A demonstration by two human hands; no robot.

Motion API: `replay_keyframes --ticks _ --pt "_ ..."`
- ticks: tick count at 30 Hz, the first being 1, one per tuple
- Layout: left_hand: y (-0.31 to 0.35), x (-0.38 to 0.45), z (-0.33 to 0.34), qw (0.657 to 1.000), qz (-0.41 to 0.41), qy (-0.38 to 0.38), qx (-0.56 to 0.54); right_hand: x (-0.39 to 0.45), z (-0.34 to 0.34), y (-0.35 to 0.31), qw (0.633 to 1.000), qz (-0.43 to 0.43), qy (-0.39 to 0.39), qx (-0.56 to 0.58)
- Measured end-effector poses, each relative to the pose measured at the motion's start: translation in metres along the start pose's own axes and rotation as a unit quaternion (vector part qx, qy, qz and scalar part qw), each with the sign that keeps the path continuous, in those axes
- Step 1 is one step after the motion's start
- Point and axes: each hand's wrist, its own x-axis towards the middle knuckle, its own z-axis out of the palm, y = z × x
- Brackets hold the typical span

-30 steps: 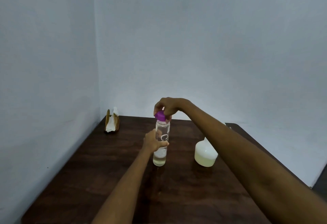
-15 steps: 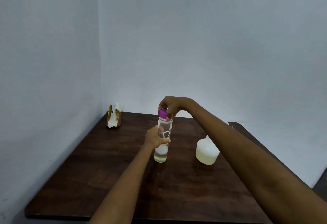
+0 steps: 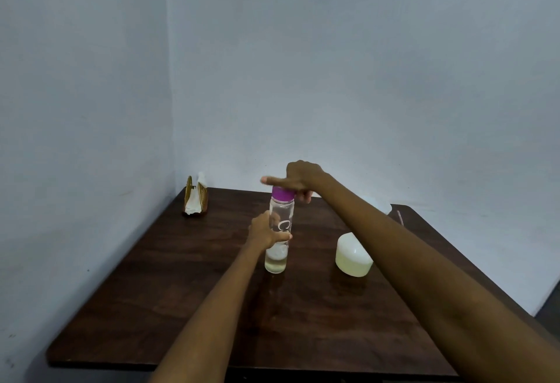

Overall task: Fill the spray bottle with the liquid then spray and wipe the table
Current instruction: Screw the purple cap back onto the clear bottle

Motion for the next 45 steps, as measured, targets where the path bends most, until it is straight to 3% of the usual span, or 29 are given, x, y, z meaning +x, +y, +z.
replay_keyframes --ticks 2,6,10,15,17,20,21,24,26,31,35,45 --pt "0.0 0.0 0.001 1.0 -0.005 -0.002 -0.005 -0.001 -0.006 0.01 0.999 0.029 -0.013 0.036" --pt "0.004 0.002 0.004 1.0 -0.005 -0.014 -0.012 0.002 -0.008 0.024 0.994 0.006 0.085 0.075" --pt "0.002 0.003 0.003 1.0 0.0 -0.014 0.002 0.001 -0.006 0.02 0.982 -0.052 -0.028 0.18" --pt "0.003 0.003 0.003 1.0 -0.007 -0.013 -0.004 0.004 -0.005 0.023 0.987 -0.037 0.119 0.1" --pt "0.002 0.004 0.003 1.0 -0.005 -0.015 -0.001 0.004 -0.005 0.019 0.986 -0.078 0.101 0.108" --pt "0.001 0.004 0.003 1.0 -0.001 -0.017 0.009 0.003 -0.005 0.014 0.987 -0.107 0.007 0.123" --pt "0.0 0.004 0.003 1.0 -0.002 -0.016 0.008 0.004 -0.003 0.015 0.991 -0.091 0.006 0.101" --pt "0.0 0.005 0.005 1.0 -0.005 -0.012 -0.006 0.003 -0.002 0.02 0.993 -0.036 0.108 0.034" --pt "-0.001 0.006 0.005 1.0 -0.006 -0.014 -0.003 0.004 -0.001 0.023 0.988 -0.053 0.133 0.053" --pt "0.0 0.006 0.005 1.0 -0.006 -0.014 -0.001 0.005 0.006 0.023 0.987 -0.139 -0.007 0.08" --pt "0.0 0.005 0.004 1.0 -0.007 -0.01 -0.003 0.012 0.016 0.022 0.984 -0.15 0.032 0.094" --pt "0.0 0.006 0.006 1.0 -0.002 0.005 0.005 0.013 0.015 0.014 0.99 -0.116 0.04 0.063"
